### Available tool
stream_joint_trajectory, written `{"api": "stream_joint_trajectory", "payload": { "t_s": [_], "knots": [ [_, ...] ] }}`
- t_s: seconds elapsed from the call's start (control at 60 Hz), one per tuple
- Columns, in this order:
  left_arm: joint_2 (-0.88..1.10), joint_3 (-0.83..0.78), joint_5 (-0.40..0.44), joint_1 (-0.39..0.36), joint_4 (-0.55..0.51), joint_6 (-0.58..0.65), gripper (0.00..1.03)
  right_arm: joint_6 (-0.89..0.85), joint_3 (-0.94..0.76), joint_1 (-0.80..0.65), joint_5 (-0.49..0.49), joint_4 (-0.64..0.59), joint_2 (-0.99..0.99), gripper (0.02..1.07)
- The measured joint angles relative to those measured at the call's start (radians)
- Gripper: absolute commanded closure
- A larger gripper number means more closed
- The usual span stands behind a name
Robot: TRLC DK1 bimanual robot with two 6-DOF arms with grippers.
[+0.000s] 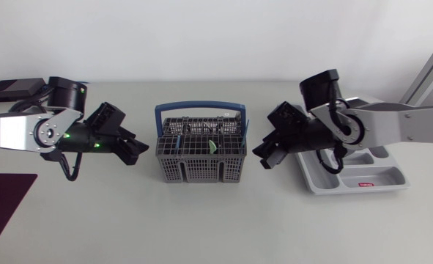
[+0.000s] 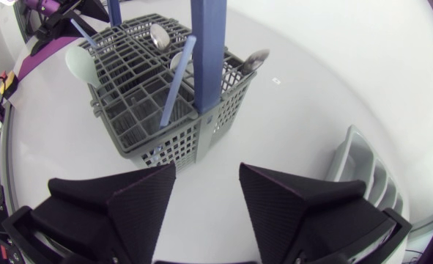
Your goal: Unload the cutlery basket into the drawer organizer.
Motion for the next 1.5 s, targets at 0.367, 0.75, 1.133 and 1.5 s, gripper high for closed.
{"api": "stream_joint_trajectory", "payload": {
  "t_s": [0.367, 0.75, 1.133, 1.5],
  "knots": [
    [-0.202, -0.066, 0.030, 0.037, -0.065, 0.023, 0.07, 0.170, 0.030, 0.031, -0.024, -0.132, -0.156, 0.26],
    [-0.235, -0.096, 0.030, 0.002, -0.079, 0.022, 0.07, 0.414, 0.148, 0.069, 0.029, -0.154, -0.065, 0.30],
    [-0.239, -0.096, 0.030, -0.003, -0.090, 0.022, 0.07, 0.478, 0.175, 0.108, 0.073, -0.152, -0.031, 0.48],
    [-0.283, -0.098, 0.030, -0.031, -0.090, 0.022, 0.07, 0.496, 0.184, 0.128, 0.088, -0.139, 0.027, 0.67]
  ]
}}
